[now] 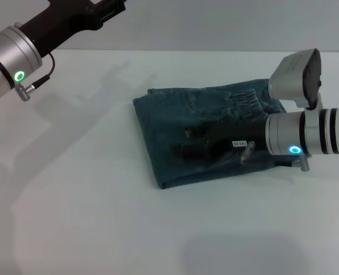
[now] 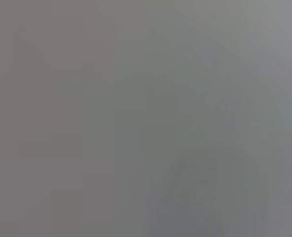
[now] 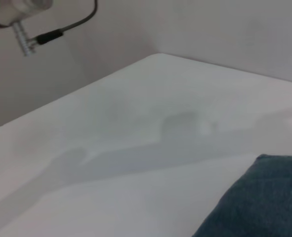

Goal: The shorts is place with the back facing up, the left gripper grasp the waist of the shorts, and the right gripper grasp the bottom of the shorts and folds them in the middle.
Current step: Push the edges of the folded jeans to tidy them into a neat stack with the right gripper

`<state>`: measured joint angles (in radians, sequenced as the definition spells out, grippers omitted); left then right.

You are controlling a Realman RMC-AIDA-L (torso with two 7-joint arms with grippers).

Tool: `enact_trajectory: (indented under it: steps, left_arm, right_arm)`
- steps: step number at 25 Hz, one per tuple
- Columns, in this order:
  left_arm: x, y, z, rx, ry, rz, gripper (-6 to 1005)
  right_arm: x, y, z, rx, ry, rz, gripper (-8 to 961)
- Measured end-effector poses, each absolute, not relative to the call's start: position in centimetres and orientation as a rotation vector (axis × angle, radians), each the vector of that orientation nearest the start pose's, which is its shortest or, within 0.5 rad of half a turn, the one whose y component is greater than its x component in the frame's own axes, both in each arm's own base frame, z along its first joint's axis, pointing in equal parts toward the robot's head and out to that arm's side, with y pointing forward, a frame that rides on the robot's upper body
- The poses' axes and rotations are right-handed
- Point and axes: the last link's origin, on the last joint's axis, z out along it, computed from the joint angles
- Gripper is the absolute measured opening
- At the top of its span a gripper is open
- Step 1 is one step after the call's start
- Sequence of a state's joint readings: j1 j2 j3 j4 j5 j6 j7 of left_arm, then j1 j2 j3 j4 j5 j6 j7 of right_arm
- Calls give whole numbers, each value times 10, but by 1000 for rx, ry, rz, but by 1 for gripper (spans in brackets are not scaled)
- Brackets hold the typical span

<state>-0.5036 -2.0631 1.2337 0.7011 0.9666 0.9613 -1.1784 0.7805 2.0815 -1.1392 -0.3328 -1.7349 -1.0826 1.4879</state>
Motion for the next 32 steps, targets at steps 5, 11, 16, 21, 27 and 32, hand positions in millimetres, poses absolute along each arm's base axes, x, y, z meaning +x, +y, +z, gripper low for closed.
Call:
enact_trajectory:
  steps: [5, 11, 16, 21, 27, 32]
  left_arm:
    - [-211, 409, 21, -2088, -579, -1032, 840]
    - [-210, 410, 20, -2087, -572, -1028, 840]
    - [-211, 410, 22, -2074, -577, -1037, 840]
    - [-212, 410, 24, -2065, -580, -1038, 840]
    - [-215, 410, 27, -2052, -585, -1040, 840]
    - [-216, 410, 27, -2051, -586, -1040, 840]
  right_arm:
    - [210, 382, -90, -2754, 794, 453, 637]
    - [189, 370, -86, -2897, 740, 546, 637]
    - [181, 350, -80, -3071, 719, 554, 637]
    - [195, 339, -83, -3135, 794, 390, 637]
    - [205, 337, -88, -3110, 842, 330, 637]
    - [209, 341, -92, -3068, 847, 303, 637]
